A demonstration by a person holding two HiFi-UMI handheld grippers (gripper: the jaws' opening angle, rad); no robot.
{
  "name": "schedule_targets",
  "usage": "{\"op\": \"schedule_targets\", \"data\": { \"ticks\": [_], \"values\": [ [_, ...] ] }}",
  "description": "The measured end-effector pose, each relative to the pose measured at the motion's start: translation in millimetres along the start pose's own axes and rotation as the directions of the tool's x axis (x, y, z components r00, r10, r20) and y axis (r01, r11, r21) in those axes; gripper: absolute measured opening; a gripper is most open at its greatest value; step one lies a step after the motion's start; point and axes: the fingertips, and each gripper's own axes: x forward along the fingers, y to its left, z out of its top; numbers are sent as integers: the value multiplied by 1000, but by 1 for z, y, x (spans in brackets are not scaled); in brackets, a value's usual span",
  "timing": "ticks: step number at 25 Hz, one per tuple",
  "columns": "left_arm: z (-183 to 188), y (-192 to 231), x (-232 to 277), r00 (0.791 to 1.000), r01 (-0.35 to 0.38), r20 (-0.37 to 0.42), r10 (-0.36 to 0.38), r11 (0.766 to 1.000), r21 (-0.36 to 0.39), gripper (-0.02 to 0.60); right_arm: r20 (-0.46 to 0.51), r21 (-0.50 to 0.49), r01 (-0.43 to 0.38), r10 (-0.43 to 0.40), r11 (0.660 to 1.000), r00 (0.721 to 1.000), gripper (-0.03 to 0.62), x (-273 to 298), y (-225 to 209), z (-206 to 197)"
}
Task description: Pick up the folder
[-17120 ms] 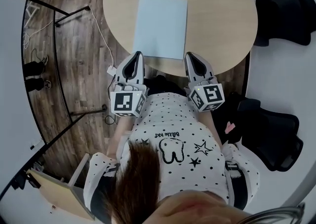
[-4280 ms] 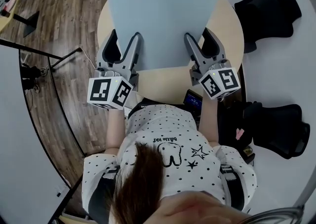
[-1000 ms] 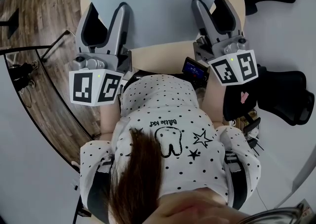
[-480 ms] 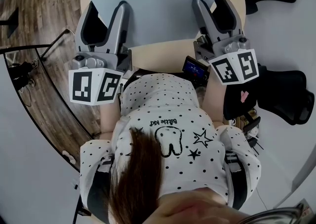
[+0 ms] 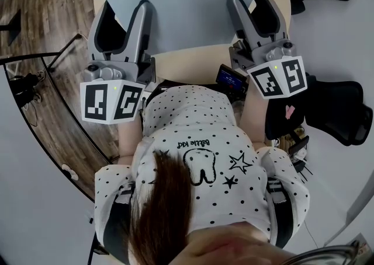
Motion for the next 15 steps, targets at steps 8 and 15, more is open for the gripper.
{"op": "schedule_targets", "data": {
  "ticks": [8, 15],
  "values": [
    [2, 3, -2, 1000, 3, 3, -3, 1000, -3, 281, -4, -5, 3, -3, 1000, 1000, 249, 1, 3, 0],
    [-2, -1, 2, 1000, 4, -1, -4, 1000, -7, 281, -11, 3, 8, -8, 1000, 1000, 249, -1, -3, -3]
  ]
}}
